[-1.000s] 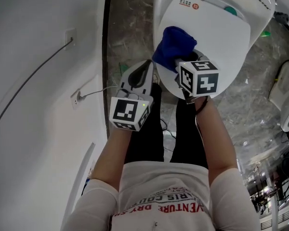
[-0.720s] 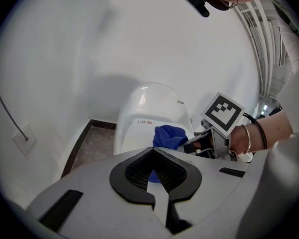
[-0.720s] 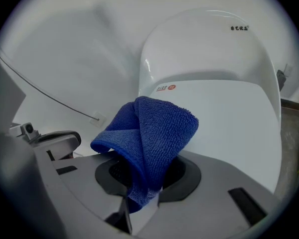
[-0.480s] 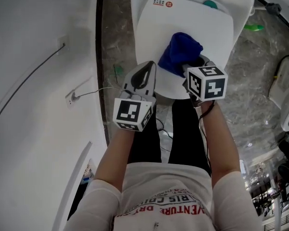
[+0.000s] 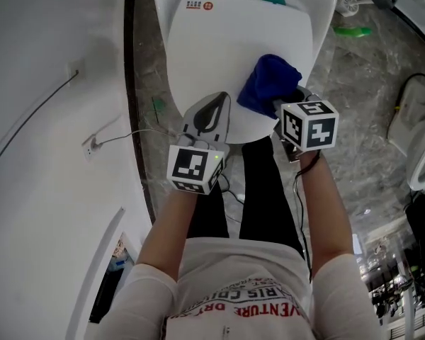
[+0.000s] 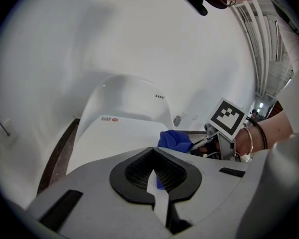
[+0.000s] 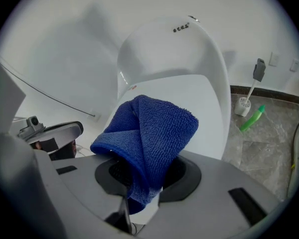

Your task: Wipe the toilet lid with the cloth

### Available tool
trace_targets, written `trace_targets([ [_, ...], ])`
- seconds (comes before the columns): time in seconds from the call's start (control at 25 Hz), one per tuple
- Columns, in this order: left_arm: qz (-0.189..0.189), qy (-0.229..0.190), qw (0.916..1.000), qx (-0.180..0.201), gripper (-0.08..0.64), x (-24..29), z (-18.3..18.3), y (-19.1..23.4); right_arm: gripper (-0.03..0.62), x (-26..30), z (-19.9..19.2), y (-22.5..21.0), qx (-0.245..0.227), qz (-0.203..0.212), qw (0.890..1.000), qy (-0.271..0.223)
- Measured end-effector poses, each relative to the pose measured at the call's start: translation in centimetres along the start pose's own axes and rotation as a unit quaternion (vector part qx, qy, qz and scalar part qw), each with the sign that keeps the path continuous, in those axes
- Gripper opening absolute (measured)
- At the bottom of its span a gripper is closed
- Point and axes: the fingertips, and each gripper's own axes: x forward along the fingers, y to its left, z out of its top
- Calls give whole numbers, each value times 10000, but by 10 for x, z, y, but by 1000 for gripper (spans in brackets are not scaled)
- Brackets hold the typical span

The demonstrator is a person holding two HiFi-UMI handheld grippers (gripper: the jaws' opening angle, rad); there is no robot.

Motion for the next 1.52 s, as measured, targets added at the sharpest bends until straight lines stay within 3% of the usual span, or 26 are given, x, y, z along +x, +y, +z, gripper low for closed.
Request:
trace_targets([
  [0.56, -48, 61, 9999, 68, 5, 40, -14, -73, 87, -43, -51, -98, 145, -396, 9990, 176],
  [0.88, -269, 237, 9993, 117, 5, 34, -30, -96, 87, -68, -73, -131, 310, -1044, 9938, 215],
  [1.12, -359, 207, 9991, 57, 5, 3, -32, -87, 87, -94, -68, -83, 399, -910, 9949, -148],
  [1.24, -483, 221, 9983, 223, 5, -16, -32, -72, 87, -95, -55, -42, 491, -749, 9950, -434],
  [1.36, -490, 205, 9977, 421, 5, -42, -30, -45, 87, -83, -43, 11, 481, -504, 9955, -640],
  [1.52, -228, 147, 9994, 223, 5, -85, -38, 9, 87, -45, -46, 89, 390, -141, 9971, -634],
])
